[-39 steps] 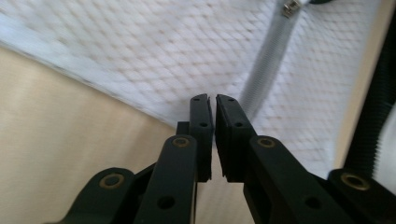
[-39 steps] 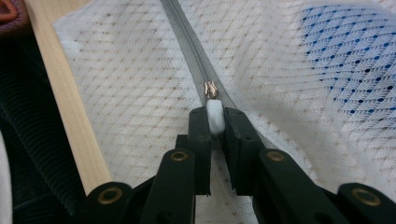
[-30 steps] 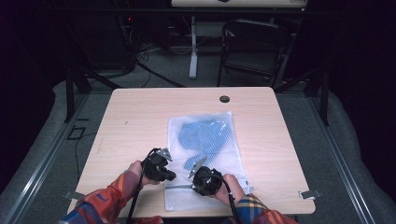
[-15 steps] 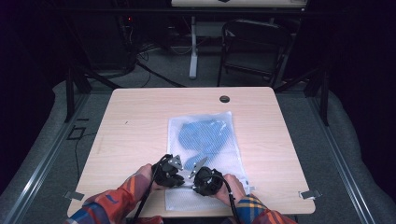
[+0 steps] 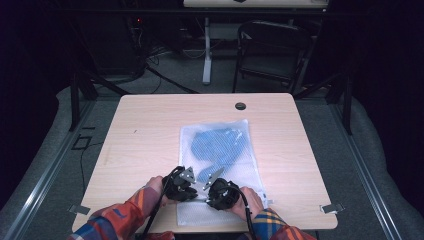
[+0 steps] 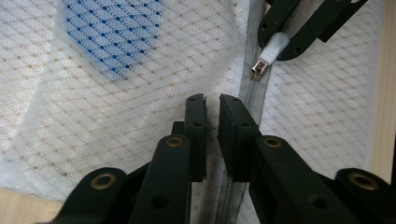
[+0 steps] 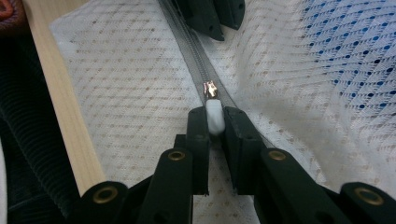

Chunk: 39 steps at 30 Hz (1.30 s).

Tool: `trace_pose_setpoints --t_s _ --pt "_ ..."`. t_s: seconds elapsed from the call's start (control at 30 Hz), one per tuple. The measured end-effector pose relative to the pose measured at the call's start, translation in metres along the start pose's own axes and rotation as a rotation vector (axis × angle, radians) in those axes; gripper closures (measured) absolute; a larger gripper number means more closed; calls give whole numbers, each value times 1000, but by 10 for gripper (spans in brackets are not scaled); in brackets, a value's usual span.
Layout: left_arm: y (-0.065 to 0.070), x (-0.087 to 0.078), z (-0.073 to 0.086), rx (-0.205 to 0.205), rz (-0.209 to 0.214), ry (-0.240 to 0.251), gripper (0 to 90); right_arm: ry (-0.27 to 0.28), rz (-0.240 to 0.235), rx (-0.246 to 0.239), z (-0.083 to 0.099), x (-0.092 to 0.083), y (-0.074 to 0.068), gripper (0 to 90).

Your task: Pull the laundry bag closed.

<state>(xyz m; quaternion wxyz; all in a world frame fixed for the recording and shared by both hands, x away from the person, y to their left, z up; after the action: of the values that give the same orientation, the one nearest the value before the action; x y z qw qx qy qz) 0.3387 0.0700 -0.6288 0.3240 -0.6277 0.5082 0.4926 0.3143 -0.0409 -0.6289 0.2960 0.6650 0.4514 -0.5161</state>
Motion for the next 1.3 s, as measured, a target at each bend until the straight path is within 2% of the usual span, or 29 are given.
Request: trace_pose_setpoints --t_s 0.07,0.1,0.17,0.2,0.27,0.3,0.43,0.6,0.83,0.87,0.97,1.0,1.03,1.07,1.1,1.23,1.3 --pt "1 0 0 -1 6 3 843 1 3 -11 0 0 -1 783" --pt "1 1 -1 -5 9 7 859 6 -3 -32 0 0 -2 772" --pt "2 1 -1 -2 8 1 884 0 4 -32 1 0 -2 770" --pt "2 1 -2 -1 6 -2 891 4 -12 18 1 0 -2 763" --pt "3 1 -3 -10 8 -21 897 -7 17 -3 1 -1 -2 779" --pt "3 0 -3 -15 14 -27 898 -4 13 1 0 0 -2 800" --pt "2 0 -3 -34 33 -20 900 -3 -14 55 0 -1 1 804" --pt "1 0 -2 -22 34 -25 900 -4 -29 114 0 -1 4 802" --pt "0 0 -2 -20 39 -25 900 -3 -32 101 1 -1 5 810" --pt "0 0 -2 -20 39 -25 900 4 -22 108 1 -1 5 812" --pt "1 0 -2 -23 37 -22 900 13 -33 114 2 -3 5 815" --pt "1 0 -2 -23 37 -22 900 6 -33 109 2 -3 6 823" --pt "0 0 -1 -29 46 -17 900 2 -26 107 4 -5 6 873" --pt "0 0 -1 -29 46 -17 900 2 -26 107 4 -5 6 873" --pt "0 0 -1 -34 46 -15 900 0 3 109 5 -7 9 900" --pt "0 0 -1 -35 51 -20 900 28 -18 141 17 -16 20 887" --pt "0 0 -1 -36 52 -24 900 54 -28 142 14 -15 18 815"
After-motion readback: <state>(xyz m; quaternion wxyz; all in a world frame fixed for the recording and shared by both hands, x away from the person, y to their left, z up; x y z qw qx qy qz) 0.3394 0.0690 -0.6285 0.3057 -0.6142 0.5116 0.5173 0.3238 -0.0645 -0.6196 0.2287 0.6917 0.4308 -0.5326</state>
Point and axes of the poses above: each handheld gripper's, and its own axes: x roughly forward along the jaws, z roughly out of its underside, y roughly to its right, the point moved 8 cm from there along x, roughly forward along the jaws, and after that the axes turned 11 degrees about -y, right-handed, at the moved point
